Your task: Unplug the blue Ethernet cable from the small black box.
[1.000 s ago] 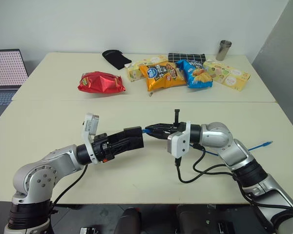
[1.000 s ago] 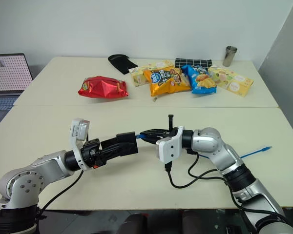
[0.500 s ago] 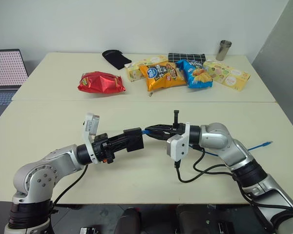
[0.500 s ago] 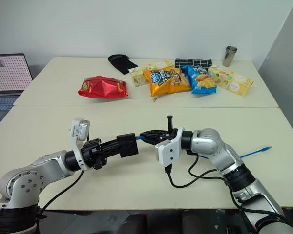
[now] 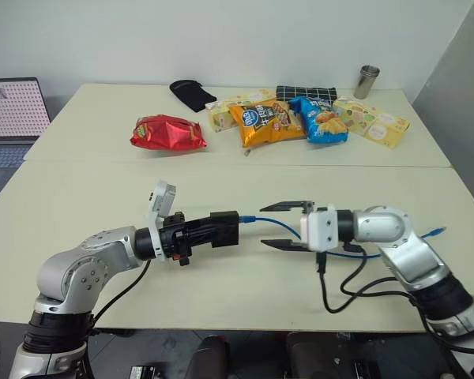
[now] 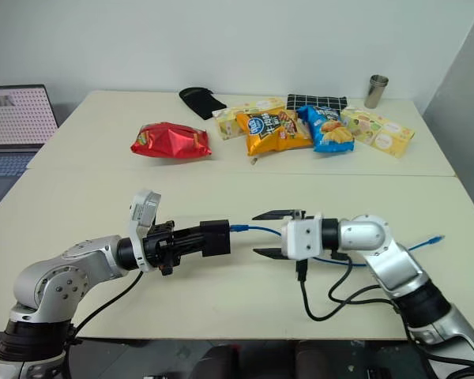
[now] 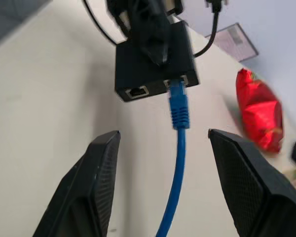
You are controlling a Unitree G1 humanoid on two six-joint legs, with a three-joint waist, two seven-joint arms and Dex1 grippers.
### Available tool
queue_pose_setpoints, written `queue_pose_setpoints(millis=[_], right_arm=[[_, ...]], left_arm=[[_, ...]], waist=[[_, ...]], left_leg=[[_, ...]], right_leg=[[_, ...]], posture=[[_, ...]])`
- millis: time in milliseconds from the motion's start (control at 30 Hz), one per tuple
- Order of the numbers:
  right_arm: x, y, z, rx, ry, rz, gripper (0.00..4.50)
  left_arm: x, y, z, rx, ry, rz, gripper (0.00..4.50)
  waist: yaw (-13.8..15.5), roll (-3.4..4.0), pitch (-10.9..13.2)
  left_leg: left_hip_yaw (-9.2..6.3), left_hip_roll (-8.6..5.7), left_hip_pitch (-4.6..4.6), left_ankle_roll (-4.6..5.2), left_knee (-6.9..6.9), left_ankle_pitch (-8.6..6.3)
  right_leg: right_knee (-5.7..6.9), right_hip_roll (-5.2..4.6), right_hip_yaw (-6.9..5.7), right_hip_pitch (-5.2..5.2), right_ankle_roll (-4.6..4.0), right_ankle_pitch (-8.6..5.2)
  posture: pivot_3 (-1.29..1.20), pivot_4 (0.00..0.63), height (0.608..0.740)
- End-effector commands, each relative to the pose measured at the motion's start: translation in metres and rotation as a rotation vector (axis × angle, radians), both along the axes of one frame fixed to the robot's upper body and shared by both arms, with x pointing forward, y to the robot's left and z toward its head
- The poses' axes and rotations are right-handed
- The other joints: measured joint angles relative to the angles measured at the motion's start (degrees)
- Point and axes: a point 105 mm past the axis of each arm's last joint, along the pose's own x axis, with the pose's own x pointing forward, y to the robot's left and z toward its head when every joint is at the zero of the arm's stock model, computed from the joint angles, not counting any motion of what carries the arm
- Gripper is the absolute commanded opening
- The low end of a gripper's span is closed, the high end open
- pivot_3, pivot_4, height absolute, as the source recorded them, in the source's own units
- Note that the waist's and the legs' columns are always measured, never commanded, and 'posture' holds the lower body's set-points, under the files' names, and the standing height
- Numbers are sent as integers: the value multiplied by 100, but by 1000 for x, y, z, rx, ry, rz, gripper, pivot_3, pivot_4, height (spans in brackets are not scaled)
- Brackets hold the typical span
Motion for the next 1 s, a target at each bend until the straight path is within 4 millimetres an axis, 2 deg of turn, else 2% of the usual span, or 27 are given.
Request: queue_pose_setpoints(millis=[33,100,233,400,833,967,1000], right_arm=[[-15,8,20,158,308,-8,2942],[-15,11,22,186,373,-31,2942],[-15,18,14,229,552,-78,2942],[-18,26,8,243,663,-81,2942],[-18,29,2,206,701,-73,2942],[-20,30,-2,181,694,-66,2377],[-20,30,-3,176,691,-66,2087]], left_arm=[[-4,-3,6,-24,-89,-93,773],[-7,-5,4,-18,-90,-120,773],[-10,-6,3,-33,-108,-150,773],[-10,-3,-1,-32,-111,-142,773],[-12,3,-7,-33,-119,-122,773],[-12,3,-8,-35,-121,-121,773],[-12,3,-8,-35,-122,-122,773]], waist=[[-28,0,0],[-36,0,0],[-18,1,1],[-19,1,1],[-21,2,1],[-22,2,1],[-22,2,1]], left_leg=[[0,-1,3,1,0,0],[0,-3,6,1,-3,-1],[-4,-6,-2,2,-3,-1],[2,-7,-3,2,-3,-1],[2,-8,-3,3,-4,-2],[3,-8,-3,3,-4,-2],[3,-8,-3,3,-4,-2]], right_leg=[[-1,1,-1,0,0,0],[0,8,-1,-2,-2,-1],[2,11,-4,-3,-8,-5],[-1,10,-6,-4,-7,-5],[-1,13,-11,-5,-6,-5],[-1,13,-11,-6,-6,-5],[-1,13,-12,-6,-6,-5]], posture=[[0,150,740],[0,150,740],[0,150,740],[0,150,740],[0,150,740],[0,150,740],[0,150,740]])
